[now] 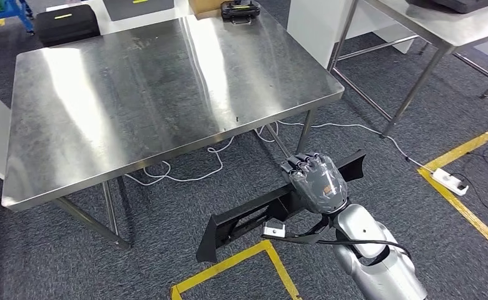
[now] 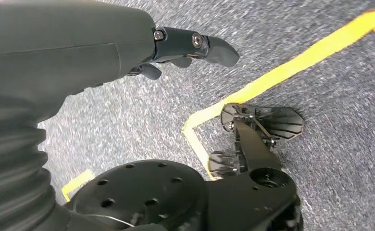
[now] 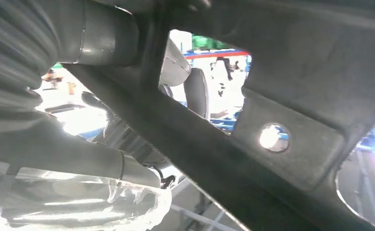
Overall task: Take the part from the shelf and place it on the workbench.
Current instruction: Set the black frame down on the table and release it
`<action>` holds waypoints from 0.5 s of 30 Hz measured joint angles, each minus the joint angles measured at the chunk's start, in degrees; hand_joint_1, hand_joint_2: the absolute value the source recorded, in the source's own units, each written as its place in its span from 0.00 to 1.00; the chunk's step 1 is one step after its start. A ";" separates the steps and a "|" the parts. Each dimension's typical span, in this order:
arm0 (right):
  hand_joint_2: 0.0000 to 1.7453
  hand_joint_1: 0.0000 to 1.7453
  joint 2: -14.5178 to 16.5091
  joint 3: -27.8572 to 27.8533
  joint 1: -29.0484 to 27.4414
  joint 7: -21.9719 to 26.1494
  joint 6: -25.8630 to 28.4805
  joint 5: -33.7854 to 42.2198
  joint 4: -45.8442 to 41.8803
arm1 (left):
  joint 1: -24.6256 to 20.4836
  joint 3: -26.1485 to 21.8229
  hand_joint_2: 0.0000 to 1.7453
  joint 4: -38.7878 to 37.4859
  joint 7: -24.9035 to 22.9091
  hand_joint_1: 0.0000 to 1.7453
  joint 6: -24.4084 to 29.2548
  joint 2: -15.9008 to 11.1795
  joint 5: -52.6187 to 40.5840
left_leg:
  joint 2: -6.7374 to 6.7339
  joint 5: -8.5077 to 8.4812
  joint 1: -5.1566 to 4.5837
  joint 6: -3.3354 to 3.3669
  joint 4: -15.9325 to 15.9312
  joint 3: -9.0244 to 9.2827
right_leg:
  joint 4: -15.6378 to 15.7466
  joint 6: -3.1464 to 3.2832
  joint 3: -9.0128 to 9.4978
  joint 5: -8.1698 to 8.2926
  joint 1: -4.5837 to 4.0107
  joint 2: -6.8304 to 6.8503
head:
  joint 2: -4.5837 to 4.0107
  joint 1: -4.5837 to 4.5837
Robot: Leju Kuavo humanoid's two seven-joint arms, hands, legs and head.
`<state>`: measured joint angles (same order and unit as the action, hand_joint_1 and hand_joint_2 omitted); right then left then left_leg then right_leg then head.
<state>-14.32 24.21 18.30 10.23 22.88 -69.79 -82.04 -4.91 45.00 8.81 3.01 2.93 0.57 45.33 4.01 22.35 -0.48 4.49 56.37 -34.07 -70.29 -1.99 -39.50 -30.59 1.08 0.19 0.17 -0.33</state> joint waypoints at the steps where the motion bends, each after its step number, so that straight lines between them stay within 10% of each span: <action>1: 1.00 1.00 -0.03 -0.02 0.00 0.00 0.00 0.00 0.01 | 0.05 0.01 1.00 0.00 -0.01 0.00 0.01 0.07 0.02 | 0.90 0.16 0.11 -0.26 0.23 0.02 | 3.85 -0.79 1.38 2.01 0.28 -0.43 | 0.00 -0.01; 3: 1.00 1.00 -0.09 -0.02 -0.01 0.01 0.00 0.00 0.04 | 0.07 0.01 1.00 0.00 -0.02 0.00 0.04 0.11 0.02 | 2.46 0.71 0.17 -1.09 0.99 -0.17 | 10.77 -1.32 4.27 5.22 0.70 -2.01 | 0.00 -0.01; 7: 1.00 1.00 -0.05 0.05 0.17 0.02 0.00 -0.03 0.08 | 0.49 0.01 1.00 -0.02 -0.05 0.00 0.11 0.00 0.03 | 3.76 1.11 0.35 -2.30 1.64 -1.06 | 12.94 0.72 5.49 6.09 0.51 -1.90 | -0.01 -0.09; 11: 1.00 1.00 0.04 0.03 0.21 0.02 0.00 -0.01 0.02 | 0.56 0.02 1.00 -0.04 -0.04 0.00 0.15 -0.05 0.03 | -2.41 5.37 0.66 -3.60 9.57 -4.63 | 13.18 2.21 6.14 5.76 0.56 0.04 | 0.00 -0.55; 13: 1.00 1.00 0.02 0.03 0.07 0.02 0.00 0.00 0.03 | 0.46 0.03 1.00 -0.03 0.01 0.00 0.14 -0.02 0.03 | -3.66 8.04 1.03 -3.99 16.52 -8.41 | 13.16 2.58 6.33 5.46 0.30 1.35 | 0.00 -0.64; 15: 1.00 1.00 0.02 0.03 0.01 0.02 0.00 0.00 0.03 | 0.44 0.03 1.00 -0.02 0.07 0.00 0.14 -0.01 0.03 | -3.96 7.08 1.13 -3.89 17.10 -9.10 | 13.16 2.72 6.58 5.15 0.07 2.72 | 0.00 -0.67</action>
<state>-14.30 24.24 18.31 10.25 22.88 -69.79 -82.01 -4.48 45.03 8.79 3.07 3.07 0.56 45.36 0.05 29.42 0.65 0.60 73.46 -43.17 -57.13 0.74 -32.91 -25.44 1.15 2.91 0.17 -1.01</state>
